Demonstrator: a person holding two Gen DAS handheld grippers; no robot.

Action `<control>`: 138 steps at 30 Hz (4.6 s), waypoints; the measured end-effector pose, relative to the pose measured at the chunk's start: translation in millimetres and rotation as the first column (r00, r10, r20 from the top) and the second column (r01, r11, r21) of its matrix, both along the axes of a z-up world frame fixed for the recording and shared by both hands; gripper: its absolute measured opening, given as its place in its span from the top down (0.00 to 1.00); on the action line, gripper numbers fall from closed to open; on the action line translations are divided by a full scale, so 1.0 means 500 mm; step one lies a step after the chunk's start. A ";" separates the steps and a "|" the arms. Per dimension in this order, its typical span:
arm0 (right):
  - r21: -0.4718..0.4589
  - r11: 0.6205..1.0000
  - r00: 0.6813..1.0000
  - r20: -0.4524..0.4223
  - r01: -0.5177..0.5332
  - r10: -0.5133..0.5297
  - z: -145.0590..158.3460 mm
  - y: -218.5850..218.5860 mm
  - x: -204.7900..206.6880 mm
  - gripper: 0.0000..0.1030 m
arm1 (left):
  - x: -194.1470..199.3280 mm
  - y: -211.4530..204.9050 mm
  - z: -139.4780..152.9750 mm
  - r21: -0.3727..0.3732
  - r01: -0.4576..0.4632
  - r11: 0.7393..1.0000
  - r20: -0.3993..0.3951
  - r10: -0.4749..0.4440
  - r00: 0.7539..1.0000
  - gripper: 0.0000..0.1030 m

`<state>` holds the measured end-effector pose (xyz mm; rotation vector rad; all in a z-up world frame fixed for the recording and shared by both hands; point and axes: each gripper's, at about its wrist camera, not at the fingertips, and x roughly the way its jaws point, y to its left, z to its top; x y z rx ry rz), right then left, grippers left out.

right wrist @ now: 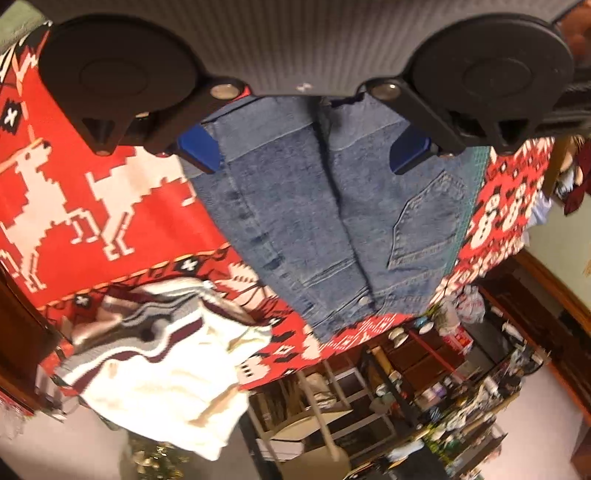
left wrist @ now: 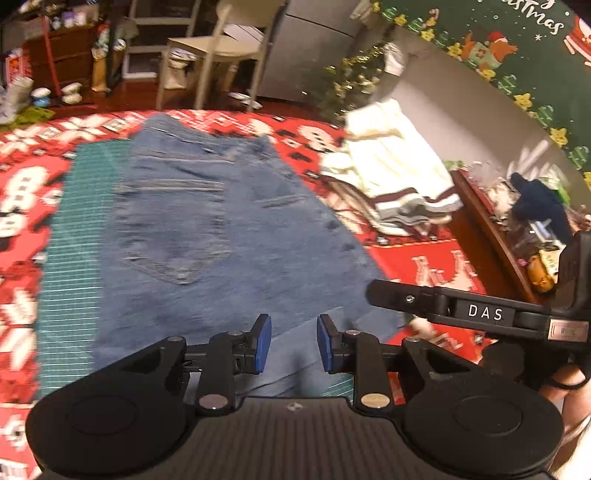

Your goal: Fold clothes

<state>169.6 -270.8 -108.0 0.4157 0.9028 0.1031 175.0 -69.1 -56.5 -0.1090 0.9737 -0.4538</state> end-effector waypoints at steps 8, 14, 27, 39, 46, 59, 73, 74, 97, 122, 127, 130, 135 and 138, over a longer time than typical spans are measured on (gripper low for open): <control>0.100 0.992 0.995 -0.055 -0.079 0.085 -0.027 0.030 0.020 0.33 | -0.026 0.121 -0.018 0.053 -0.126 0.991 0.046 0.123 0.991 0.66; 0.135 0.983 0.989 -0.059 -0.123 0.132 -0.035 0.049 0.031 0.55 | -0.013 0.180 -0.025 -0.022 -0.218 0.976 0.030 0.219 0.975 0.66; 0.040 0.993 0.989 -0.092 -0.108 0.111 -0.048 0.069 0.036 0.94 | 0.006 0.181 -0.044 -0.003 -0.237 0.972 0.015 0.237 0.971 0.66; 0.071 0.997 0.984 0.169 0.043 -0.055 0.098 -0.033 -0.026 0.95 | -0.007 0.209 -0.019 -0.114 -0.254 0.960 0.046 0.261 0.964 0.66; 0.063 0.973 0.975 -0.007 0.222 -0.222 0.031 -0.150 0.003 0.95 | 0.003 0.177 -0.041 -0.085 -0.174 0.981 -0.022 0.173 0.985 0.66; 0.144 0.952 0.957 -0.151 0.269 -0.247 -0.059 -0.170 0.019 0.84 | 0.012 0.160 -0.093 -0.075 -0.122 0.990 -0.186 0.107 0.977 0.64; 0.196 0.946 0.960 -0.163 0.258 -0.228 -0.039 -0.160 -0.026 0.61 | -0.030 0.164 -0.080 -0.167 -0.085 0.982 -0.263 0.038 0.964 0.56; 0.201 0.949 0.964 -0.157 0.242 -0.213 -0.035 -0.153 -0.030 0.61 | -0.036 0.161 -0.082 -0.176 -0.078 0.981 -0.272 0.028 0.962 0.56; 0.190 0.942 0.952 -0.077 -0.277 0.296 0.020 0.071 -0.078 0.52 | -0.062 0.120 -0.049 -0.269 0.035 0.963 -0.133 -0.073 0.988 0.54; -0.069 0.941 0.943 0.004 -0.331 0.332 0.022 0.208 -0.032 0.62 | -0.093 0.159 -0.067 -0.097 -0.106 0.990 -0.258 0.077 0.963 0.51; -0.035 0.950 0.950 -0.016 -0.312 0.311 0.015 0.200 -0.016 0.61 | -0.079 0.137 -0.082 -0.028 -0.123 0.992 -0.246 0.113 0.963 0.51; -0.034 0.948 0.949 -0.009 -0.316 0.316 0.017 0.203 -0.019 0.61 | -0.064 0.137 -0.095 -0.098 -0.138 0.985 -0.278 0.106 0.955 0.51; -0.029 0.951 0.951 -0.009 -0.309 0.309 0.018 0.208 -0.021 0.61 | -0.047 0.104 -0.122 -0.031 -0.132 0.991 -0.304 0.116 0.946 0.51; -0.027 0.955 0.955 -0.012 -0.295 0.295 0.017 0.201 -0.019 0.61 | -0.049 0.090 -0.120 0.036 -0.133 0.990 -0.257 0.138 0.956 0.60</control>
